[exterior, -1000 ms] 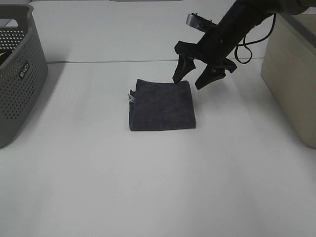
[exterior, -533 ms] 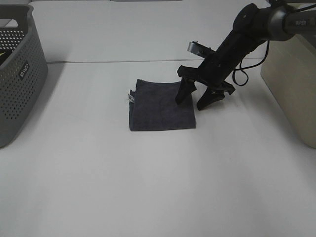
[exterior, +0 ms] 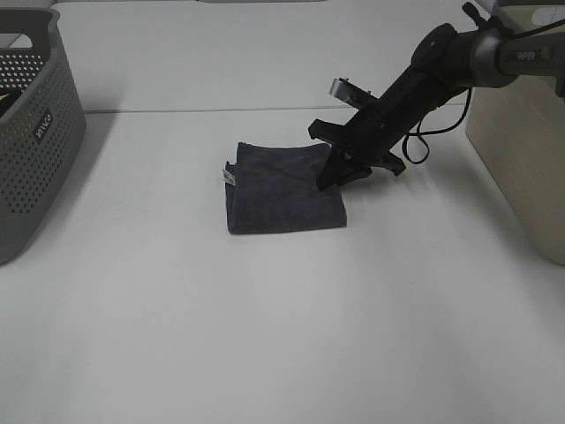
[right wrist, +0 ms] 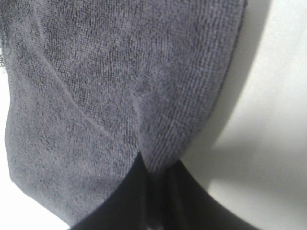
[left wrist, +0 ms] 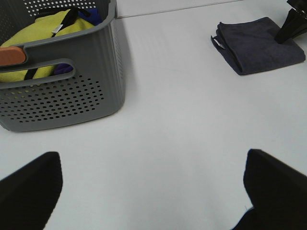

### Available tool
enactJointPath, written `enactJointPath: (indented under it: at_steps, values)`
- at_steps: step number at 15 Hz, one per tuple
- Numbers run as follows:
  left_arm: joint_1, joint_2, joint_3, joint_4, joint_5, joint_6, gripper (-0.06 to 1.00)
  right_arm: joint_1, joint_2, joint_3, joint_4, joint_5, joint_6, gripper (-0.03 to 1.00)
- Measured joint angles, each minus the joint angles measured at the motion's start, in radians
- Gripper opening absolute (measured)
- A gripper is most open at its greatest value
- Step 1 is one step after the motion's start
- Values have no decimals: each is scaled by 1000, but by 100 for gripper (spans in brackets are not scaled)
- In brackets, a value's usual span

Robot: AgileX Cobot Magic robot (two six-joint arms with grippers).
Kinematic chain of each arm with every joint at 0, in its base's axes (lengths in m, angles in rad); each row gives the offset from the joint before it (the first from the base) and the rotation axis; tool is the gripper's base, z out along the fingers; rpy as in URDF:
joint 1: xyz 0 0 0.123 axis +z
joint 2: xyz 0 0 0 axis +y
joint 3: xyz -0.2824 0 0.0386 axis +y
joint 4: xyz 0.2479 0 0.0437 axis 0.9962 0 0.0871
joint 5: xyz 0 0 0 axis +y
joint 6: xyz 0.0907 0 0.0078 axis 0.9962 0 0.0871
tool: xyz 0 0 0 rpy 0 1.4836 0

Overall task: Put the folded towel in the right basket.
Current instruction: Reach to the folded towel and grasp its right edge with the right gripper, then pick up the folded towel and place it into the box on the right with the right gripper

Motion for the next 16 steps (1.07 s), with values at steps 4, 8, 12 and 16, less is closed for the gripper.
enactJointPath:
  at_steps: [4, 8, 12, 16]
  values:
    - [0, 0, 0, 0, 0, 0, 98, 0, -52, 0, 0, 2, -37, 4]
    - [0, 0, 0, 0, 0, 0, 98, 0, -229, 0, -48, 8, -43, 4]
    - [0, 0, 0, 0, 0, 0, 98, 0, -406, 0, -116, 11, -39, 4]
    - [0, 0, 0, 0, 0, 0, 98, -2, -602, 0, -390, 25, 96, 4]
